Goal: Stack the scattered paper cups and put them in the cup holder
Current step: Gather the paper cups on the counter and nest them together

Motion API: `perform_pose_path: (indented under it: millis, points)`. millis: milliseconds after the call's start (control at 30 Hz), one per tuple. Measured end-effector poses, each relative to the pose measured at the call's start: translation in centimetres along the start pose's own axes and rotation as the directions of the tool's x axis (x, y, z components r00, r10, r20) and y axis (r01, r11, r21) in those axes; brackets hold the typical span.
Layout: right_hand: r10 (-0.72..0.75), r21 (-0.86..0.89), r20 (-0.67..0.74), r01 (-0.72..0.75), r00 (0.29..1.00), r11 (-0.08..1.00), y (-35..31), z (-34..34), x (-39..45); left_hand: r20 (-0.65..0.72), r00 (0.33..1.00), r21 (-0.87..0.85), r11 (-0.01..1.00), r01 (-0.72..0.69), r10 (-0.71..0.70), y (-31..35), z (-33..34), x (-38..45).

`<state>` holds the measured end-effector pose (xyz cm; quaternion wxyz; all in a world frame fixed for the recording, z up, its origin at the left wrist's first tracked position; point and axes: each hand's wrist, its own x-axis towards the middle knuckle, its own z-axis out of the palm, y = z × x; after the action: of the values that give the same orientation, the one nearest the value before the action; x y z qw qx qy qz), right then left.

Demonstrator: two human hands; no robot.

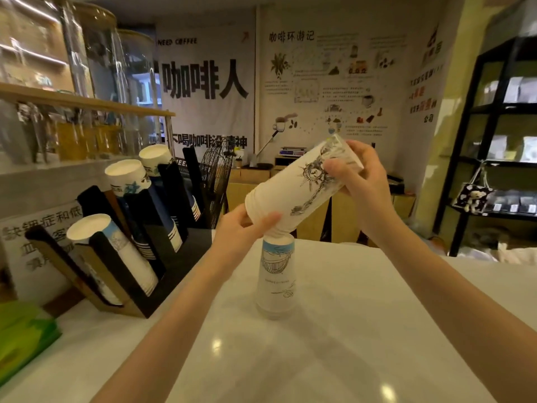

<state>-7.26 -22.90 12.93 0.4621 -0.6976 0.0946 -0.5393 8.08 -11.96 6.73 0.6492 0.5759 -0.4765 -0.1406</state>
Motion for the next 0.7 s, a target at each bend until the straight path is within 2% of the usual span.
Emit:
perform_pose_path:
  millis: [133,233,367,700]
  points:
    - [-0.068,-0.084,-0.008,0.067,0.998,0.994,0.5,0.7,1.2,-0.112,0.992,0.107,0.993,-0.051,0.063,-0.4,1.1,0.4]
    - [-0.084,-0.132,0.02,0.086,0.996,0.988,1.4,1.5,1.7,-0.099,0.992,0.195,0.979,-0.055,0.075,-1.3,1.7,0.4]
    - [-0.062,-0.179,0.071,0.074,0.996,0.981,3.5,2.5,2.0,-0.15,0.989,0.212,0.977,0.027,0.005,-3.5,1.9,-0.1]
    - [0.062,-0.253,0.187,-0.013,0.98,0.967,8.4,3.5,0.4,-0.13,0.972,0.305,0.925,0.226,-0.194,-8.5,2.5,-2.2]
